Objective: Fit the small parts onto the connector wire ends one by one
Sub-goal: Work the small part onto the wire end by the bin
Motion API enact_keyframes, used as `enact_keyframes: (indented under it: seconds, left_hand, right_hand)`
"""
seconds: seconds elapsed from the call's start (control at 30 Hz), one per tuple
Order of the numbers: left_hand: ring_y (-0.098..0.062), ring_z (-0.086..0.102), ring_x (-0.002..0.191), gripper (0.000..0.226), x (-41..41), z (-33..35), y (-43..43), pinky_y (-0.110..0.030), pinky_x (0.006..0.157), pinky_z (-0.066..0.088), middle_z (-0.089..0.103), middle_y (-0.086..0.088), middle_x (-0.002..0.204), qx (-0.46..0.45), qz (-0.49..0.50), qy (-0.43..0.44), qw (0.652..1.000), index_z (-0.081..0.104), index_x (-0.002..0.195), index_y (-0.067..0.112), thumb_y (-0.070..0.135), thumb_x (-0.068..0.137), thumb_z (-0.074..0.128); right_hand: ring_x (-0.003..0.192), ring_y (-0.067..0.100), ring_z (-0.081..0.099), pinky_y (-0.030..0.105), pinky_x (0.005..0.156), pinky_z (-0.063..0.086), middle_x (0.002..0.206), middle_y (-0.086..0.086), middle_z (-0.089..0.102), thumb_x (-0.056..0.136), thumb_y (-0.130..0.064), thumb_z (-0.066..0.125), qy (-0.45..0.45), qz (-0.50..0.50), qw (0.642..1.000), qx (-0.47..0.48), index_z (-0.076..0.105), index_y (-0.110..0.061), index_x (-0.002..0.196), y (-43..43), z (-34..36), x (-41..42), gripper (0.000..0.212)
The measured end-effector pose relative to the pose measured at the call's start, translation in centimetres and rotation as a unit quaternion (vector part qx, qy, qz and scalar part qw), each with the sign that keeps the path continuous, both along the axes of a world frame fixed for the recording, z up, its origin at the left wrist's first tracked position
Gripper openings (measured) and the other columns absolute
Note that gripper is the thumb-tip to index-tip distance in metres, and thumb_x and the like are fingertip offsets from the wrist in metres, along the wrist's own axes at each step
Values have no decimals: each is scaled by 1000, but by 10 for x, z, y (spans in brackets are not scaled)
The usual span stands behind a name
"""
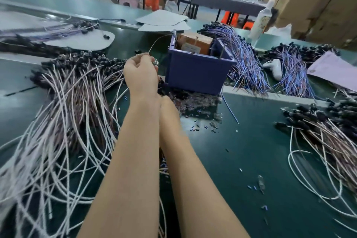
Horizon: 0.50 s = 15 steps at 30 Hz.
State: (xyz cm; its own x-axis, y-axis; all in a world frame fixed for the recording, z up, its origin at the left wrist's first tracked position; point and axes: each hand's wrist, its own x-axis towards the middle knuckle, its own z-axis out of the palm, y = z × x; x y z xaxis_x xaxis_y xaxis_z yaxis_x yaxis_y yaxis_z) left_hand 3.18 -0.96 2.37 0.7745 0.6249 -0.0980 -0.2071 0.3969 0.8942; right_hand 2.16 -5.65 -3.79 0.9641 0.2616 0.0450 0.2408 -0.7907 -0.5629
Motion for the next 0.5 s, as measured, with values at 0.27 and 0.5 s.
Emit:
enact_keyframes:
  seconds: [0.27,0.5]
  left_hand:
    - [-36,30,130,23,-5,-30,23,-45,104,23,49,-15,131,454,-113,422,777,57,109,13,19,89,47]
    - [-36,27,132,17,-1,-35,16,-47,106,22,42,-14,138,504,-133,443,729,49,103,13,22,90,43]
  right_hand:
    - [97,30,55,32,67,34,111,11,59,89,-15,53,-30,15,998,-50,54,-11,99,-8,3,-6,10]
    - [75,23,42,30,62,33,102,11,64,86,-5,47,-17,23,997,-72,47,-17,82,-11,7,-3,12]
